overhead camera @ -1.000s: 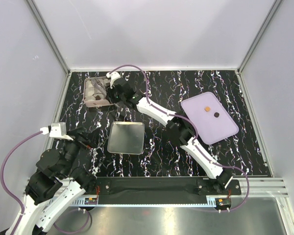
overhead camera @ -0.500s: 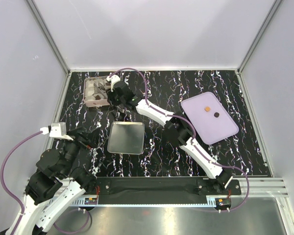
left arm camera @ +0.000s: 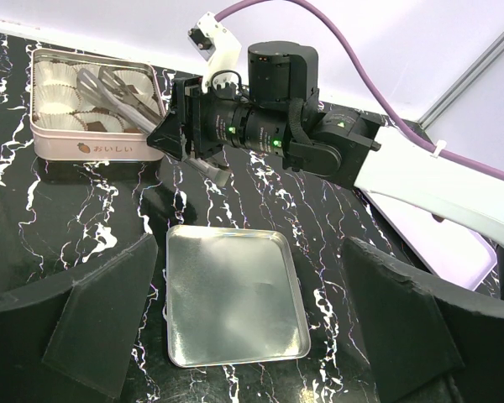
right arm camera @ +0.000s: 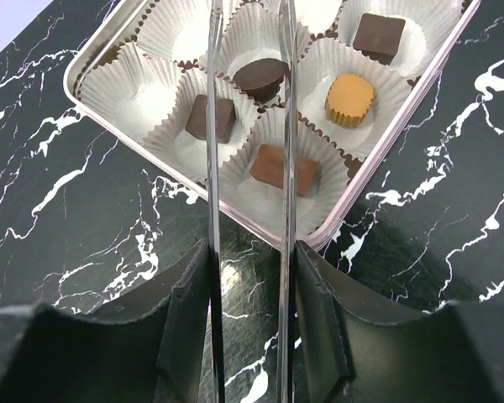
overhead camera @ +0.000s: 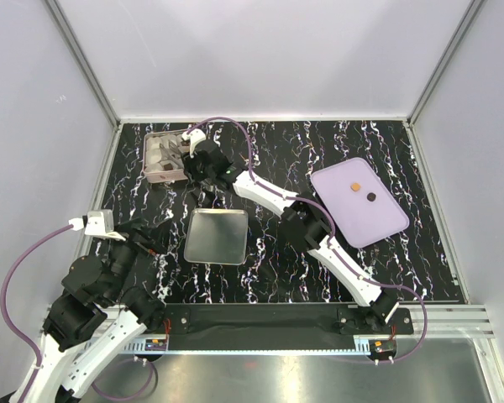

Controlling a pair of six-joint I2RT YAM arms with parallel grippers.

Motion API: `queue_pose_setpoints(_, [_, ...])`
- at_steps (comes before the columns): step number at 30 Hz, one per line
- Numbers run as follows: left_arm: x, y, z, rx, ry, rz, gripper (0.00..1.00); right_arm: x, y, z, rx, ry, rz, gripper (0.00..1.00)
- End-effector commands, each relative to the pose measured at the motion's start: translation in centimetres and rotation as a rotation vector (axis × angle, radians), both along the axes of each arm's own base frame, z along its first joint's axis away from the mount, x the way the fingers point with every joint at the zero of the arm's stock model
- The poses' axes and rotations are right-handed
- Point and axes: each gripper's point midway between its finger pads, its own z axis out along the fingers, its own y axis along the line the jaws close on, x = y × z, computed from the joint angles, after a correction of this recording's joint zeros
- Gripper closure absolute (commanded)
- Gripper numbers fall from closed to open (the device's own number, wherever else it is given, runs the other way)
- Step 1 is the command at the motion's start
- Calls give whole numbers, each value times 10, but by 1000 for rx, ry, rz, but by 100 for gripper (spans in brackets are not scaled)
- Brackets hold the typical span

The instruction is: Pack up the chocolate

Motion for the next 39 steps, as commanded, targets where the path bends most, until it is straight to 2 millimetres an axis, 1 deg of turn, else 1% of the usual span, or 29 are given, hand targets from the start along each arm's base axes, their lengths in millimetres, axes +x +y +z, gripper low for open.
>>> queue_pose_setpoints(1, [4,-1,12,-19,-38,10,1,2,7,55,66,-104,9,52])
queue_pose_setpoints(6, [5,-2,11,-15,-32,8,1,0,8,86,98,-142,24,53])
queue_pose_setpoints(7, [5,-2,11,-15,-32,8,1,-1,7,95,110,-153,25,54])
queue_pose_setpoints(9, [5,-2,11,-14,-31,8,1,-1,6,104,120,-163,27,54])
queue_pose_setpoints(12, [5,-2,11,-13,-29,7,1,-5,4,126,145,-184,35,55])
queue_pose_setpoints(14, [6,-3,10,-11,-27,7,1,-7,2,135,152,-194,36,55])
queue_pose_setpoints(15, [6,-3,10,-11,-27,7,1,-8,1,136,153,-198,36,55])
queue_pose_setpoints(16, [6,-3,10,-11,-27,7,1,-10,-1,146,161,-207,38,55])
queue_pose_setpoints(17, [6,-3,9,-9,-25,7,1,-10,-4,151,162,-212,36,55])
queue_pose_setpoints(18, [6,-2,10,-11,-27,8,1,-13,-5,148,148,-201,38,55])
queue_pose_setpoints(19, [6,-2,10,-11,-27,10,1,-14,-11,161,151,-211,20,55])
queue_pose_setpoints(20, [6,-2,10,-9,-25,11,1,-14,-17,165,144,-209,-1,56])
queue_pose_setpoints(21, [6,-1,10,-10,-26,14,1,-19,-28,173,124,-199,-19,56])
queue_pose_setpoints(23, [6,-1,10,-11,-26,14,1,-19,-50,183,96,-201,-96,57])
queue_pose_setpoints(24, [5,-1,11,-14,-29,14,1,-25,-72,191,71,-198,-144,57])
queue_pose_setpoints(25, [5,-1,11,-15,-30,14,1,-28,-84,192,55,-190,-166,57])
queue_pose_setpoints(26, [5,0,11,-16,-32,14,1,-28,-101,192,43,-168,-202,57])
queue_pose_setpoints(27, [4,-1,12,-18,-34,11,1,-36,-127,193,4,-142,-253,57])
queue_pose_setpoints(29, [4,-1,13,-21,-38,10,1,-42,-158,190,-13,-96,-313,57])
queue_pose_setpoints(30, [4,-2,12,-21,-38,5,1,-48,-193,189,-45,-75,-377,57])
queue_pose_setpoints(32, [4,-1,13,-21,-40,5,1,-54,-232,185,-54,-26,-465,56])
queue_pose_setpoints(33, [3,-1,13,-21,-40,4,1,-70,-262,180,-88,19,-510,56])
queue_pose_setpoints(34, [3,-2,13,-22,-42,2,1,-65,-298,178,-98,51,-601,55])
queue_pose_setpoints(35, [3,-2,13,-22,-42,2,1,-71,-319,172,-87,105,-662,55])
queue_pose_setpoints(36, [3,-2,13,-21,-40,1,1,-88,-352,162,-134,164,-710,55])
queue_pose_setpoints(37, [3,-2,13,-20,-39,1,1,-89,-387,155,-147,203,-790,53])
queue_pose_setpoints(38, [3,-2,13,-23,-40,1,1,-99,-412,139,-166,259,-859,53])
queue_pose_setpoints(39, [3,-2,14,-24,-44,-1,1,-114,-437,141,-188,274,-915,53])
